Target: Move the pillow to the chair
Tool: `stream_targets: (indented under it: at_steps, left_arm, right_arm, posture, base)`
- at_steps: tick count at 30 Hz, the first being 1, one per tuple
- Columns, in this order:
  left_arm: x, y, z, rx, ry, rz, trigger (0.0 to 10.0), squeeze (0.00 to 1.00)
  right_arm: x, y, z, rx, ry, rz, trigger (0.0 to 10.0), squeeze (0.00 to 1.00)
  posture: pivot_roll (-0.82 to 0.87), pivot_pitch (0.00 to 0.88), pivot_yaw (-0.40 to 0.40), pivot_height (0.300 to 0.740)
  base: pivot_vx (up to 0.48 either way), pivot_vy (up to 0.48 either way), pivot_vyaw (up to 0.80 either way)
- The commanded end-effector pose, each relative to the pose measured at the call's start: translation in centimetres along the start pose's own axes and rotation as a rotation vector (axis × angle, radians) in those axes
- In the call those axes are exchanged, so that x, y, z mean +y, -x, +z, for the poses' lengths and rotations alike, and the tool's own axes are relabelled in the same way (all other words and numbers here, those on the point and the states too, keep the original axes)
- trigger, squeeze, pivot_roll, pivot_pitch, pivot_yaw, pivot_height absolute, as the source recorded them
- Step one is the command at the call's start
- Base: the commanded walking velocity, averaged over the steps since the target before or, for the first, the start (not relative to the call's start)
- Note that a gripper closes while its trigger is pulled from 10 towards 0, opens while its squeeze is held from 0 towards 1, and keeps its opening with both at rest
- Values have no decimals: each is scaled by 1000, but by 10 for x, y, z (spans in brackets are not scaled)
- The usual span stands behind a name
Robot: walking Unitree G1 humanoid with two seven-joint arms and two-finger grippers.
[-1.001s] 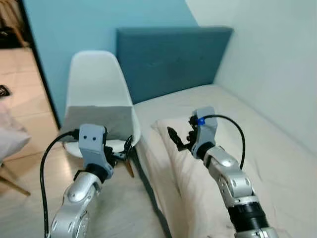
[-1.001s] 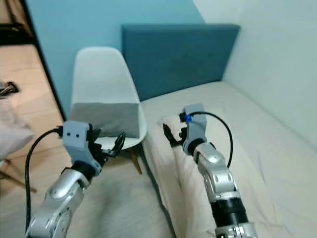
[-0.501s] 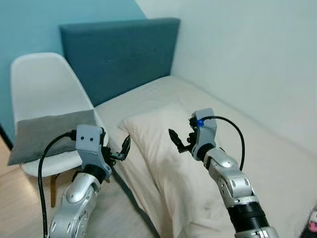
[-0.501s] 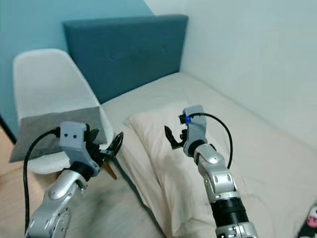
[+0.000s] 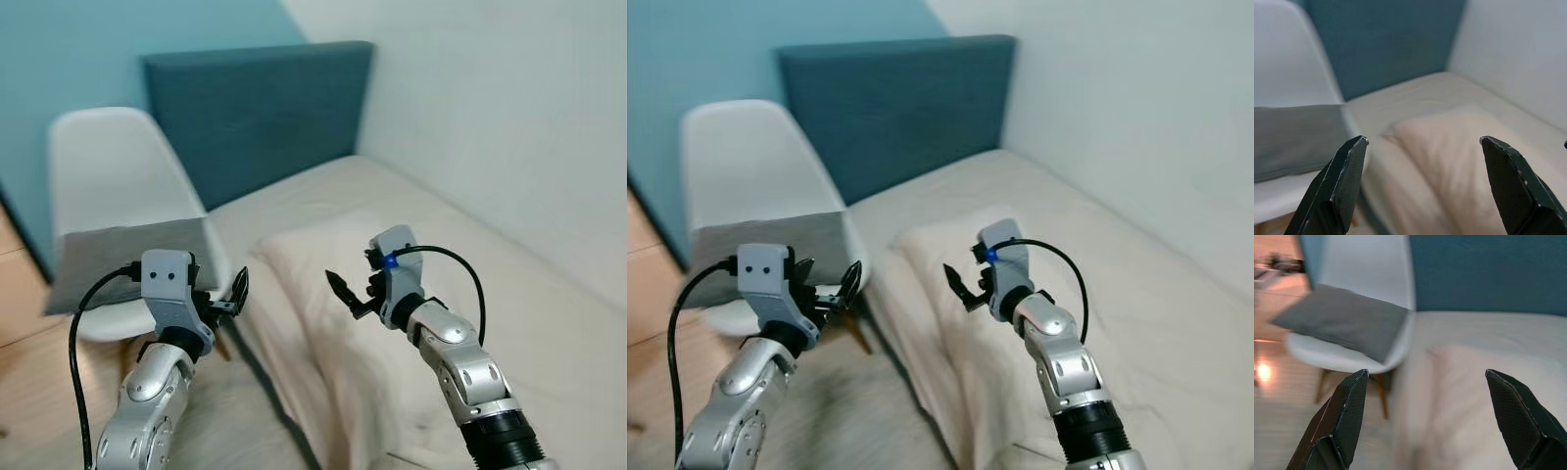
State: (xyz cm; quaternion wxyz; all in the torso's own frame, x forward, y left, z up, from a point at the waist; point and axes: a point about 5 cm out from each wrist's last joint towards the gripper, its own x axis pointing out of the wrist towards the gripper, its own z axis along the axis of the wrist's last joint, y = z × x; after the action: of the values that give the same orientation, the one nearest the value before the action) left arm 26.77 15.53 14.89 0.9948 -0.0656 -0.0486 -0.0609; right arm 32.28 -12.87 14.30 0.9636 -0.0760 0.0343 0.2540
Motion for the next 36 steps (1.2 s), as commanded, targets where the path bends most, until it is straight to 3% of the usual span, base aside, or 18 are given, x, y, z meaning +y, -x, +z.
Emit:
stream_targets:
  at_steps: [1,25,32,36]
  left_arm:
    - [1,1,-7,35,16,12,10000,0]
    - [1,2,-6,26,2,6,10000,0]
    - [1,2,-6,25,-1,4,10000,0]
    - [1,2,-5,22,-5,-1,10000,0]
  right_arm:
    - [0,1,4,-20,17,11,10000,0]
    - [5,2,7,-65,-8,55,10000,0]
    - [3,2,7,-73,-16,39,10000,0]
    - [6,3,9,-88,9,69,10000,0]
  posture:
    - [-33,0,-89,740]
    - [-31,0,-90,740]
    - [-33,0,-90,740]
    - [-31,0,-91,740]
  base:
    - [0,0,800]
    - [0,0,767]
    - [372,0,0]
    - [425,0,800]
